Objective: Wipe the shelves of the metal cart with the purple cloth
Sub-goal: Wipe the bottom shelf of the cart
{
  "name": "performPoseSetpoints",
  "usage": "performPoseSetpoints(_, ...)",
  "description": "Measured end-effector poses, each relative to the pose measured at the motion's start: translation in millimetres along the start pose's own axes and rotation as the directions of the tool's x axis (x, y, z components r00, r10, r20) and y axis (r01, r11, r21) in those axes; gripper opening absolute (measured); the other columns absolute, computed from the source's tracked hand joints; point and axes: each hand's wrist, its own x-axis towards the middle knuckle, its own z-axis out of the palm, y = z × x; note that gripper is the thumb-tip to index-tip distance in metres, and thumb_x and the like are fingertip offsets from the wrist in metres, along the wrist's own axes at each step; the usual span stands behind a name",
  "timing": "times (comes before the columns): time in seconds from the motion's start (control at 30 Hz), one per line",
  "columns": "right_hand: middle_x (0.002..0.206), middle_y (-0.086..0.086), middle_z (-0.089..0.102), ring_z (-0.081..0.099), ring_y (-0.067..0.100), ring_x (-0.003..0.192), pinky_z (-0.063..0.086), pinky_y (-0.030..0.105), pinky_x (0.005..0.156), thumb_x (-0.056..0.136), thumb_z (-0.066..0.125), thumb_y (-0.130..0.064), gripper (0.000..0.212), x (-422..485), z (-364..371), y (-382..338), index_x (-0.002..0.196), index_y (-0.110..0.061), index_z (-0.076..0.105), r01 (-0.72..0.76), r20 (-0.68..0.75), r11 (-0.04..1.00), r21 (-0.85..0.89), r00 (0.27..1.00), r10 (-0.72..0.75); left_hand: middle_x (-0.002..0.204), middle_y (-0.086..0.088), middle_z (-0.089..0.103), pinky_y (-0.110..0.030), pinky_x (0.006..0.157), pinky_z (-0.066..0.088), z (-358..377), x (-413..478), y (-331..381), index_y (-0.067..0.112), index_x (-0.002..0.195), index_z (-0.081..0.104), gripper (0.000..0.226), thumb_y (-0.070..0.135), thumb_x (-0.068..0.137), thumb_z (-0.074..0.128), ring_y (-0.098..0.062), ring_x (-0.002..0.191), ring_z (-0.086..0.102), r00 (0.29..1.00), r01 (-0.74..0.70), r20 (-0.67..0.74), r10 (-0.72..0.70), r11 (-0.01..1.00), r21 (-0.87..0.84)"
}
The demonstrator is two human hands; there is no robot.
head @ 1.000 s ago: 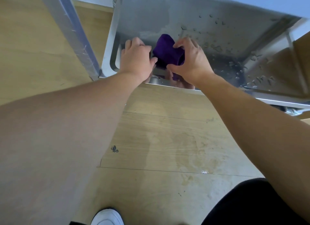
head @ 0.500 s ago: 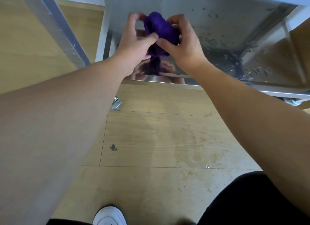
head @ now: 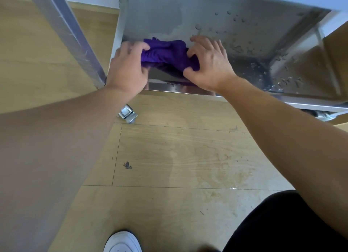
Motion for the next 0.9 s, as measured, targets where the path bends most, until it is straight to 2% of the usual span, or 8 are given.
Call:
performPoseSetpoints(0.1,0.147,0.001,0.042,0.033,0.025,0.140,0.022,0.052,0.116,0.089,0.038,-0.020,0.039,19.4,8.1,-18.1,0.126,-0.022,0.053,0.106,-0.161,0.994,0.007,0.982,-0.103,0.133,-0.017,0.044,-0.045,0.099,0.043,6.8,-8.9,-9.3,0.014,0.139,0.041,0.053,0.006,0.087,0.051,-0.034,0.116,0.051,0.999,-0.028,-0.038,0.030,0.998,0.054)
performPoseSetpoints(0.23,0.155,-0.004,0.030,0.020,0.023,0.146,0.019,0.048,0.118,0.099,0.038,-0.019,0.048,39.5,33.5,-31.5,0.145,-0.033,0.036,0.330,0.108,0.944,-0.007,0.939,-0.328,0.134,-0.019,0.045,-0.040,0.102,0.042,19.4,-10.4,-13.9,0.001,0.132,0.044,0.046,0.006,0.087,0.047,-0.034,0.120,0.050,0.995,-0.003,-0.098,0.008,0.999,0.052)
performPoseSetpoints(0.3,0.155,-0.006,0.031,0.026,0.021,0.144,0.023,0.047,0.117,0.099,0.040,-0.031,0.047,41.1,41.6,-19.5,0.145,-0.036,0.035,0.362,0.105,0.932,-0.024,0.928,-0.358,0.136,-0.017,0.045,-0.038,0.107,0.038,21.7,-10.0,-19.1,0.001,0.132,0.046,0.044,0.009,0.089,0.046,-0.032,0.125,0.047,0.995,-0.037,-0.085,0.046,0.994,0.108)
performPoseSetpoints(0.4,0.157,-0.004,0.026,0.024,0.031,0.142,0.022,0.048,0.116,0.097,0.039,-0.037,0.051,42.9,41.4,-2.1,0.146,-0.038,0.031,-0.005,-0.007,0.999,-0.044,1.000,0.005,0.138,-0.016,0.043,-0.041,0.107,0.038,22.5,-10.8,-23.2,0.003,0.130,0.050,0.040,0.009,0.091,0.046,-0.033,0.127,0.045,0.996,-0.062,-0.049,0.070,0.985,0.159)
performPoseSetpoints(0.5,0.158,0.012,0.017,0.017,0.042,0.141,0.015,0.050,0.117,0.096,0.033,-0.037,0.056,53.5,25.6,-4.9,0.149,-0.024,0.021,-0.447,0.053,0.893,0.046,0.894,0.445,0.136,-0.018,0.045,-0.042,0.105,0.040,24.5,-10.7,-23.9,0.002,0.127,0.053,0.037,0.008,0.090,0.047,-0.034,0.124,0.047,0.996,-0.059,-0.057,0.070,0.984,0.169)
performPoseSetpoints(0.57,0.151,0.018,0.026,0.033,0.043,0.132,0.027,0.046,0.110,0.094,0.031,-0.019,0.051,56.6,14.4,-13.6,0.145,-0.013,0.027,-0.421,0.086,0.896,0.138,0.907,0.413,0.135,-0.018,0.047,-0.042,0.105,0.040,25.1,-9.4,-24.8,0.002,0.126,0.054,0.036,0.010,0.092,0.046,-0.034,0.124,0.047,0.996,-0.047,-0.065,0.061,0.980,0.193)
performPoseSetpoints(0.7,0.153,0.004,0.031,0.043,0.038,0.124,0.038,0.045,0.099,0.094,0.035,-0.012,0.047,34.0,21.2,-6.5,0.140,-0.018,0.039,-0.082,-0.033,0.985,-0.149,0.996,0.078,0.134,-0.017,0.047,-0.041,0.105,0.039,26.0,-8.7,-23.1,0.003,0.126,0.054,0.035,0.010,0.093,0.045,-0.033,0.127,0.044,0.997,-0.046,-0.048,0.058,0.973,0.228)
performPoseSetpoints(0.9,0.161,0.006,0.012,0.007,0.027,0.149,0.006,0.044,0.122,0.098,0.027,-0.024,0.055,55.8,46.0,-27.3,0.151,-0.015,0.019,-0.215,-0.068,0.976,-0.035,0.975,0.212,0.137,-0.020,0.045,-0.041,0.109,0.036,29.4,-9.9,-20.3,-0.002,0.133,0.049,0.039,0.007,0.095,0.044,-0.035,0.131,0.042,0.998,-0.029,-0.046,0.041,0.973,0.228)
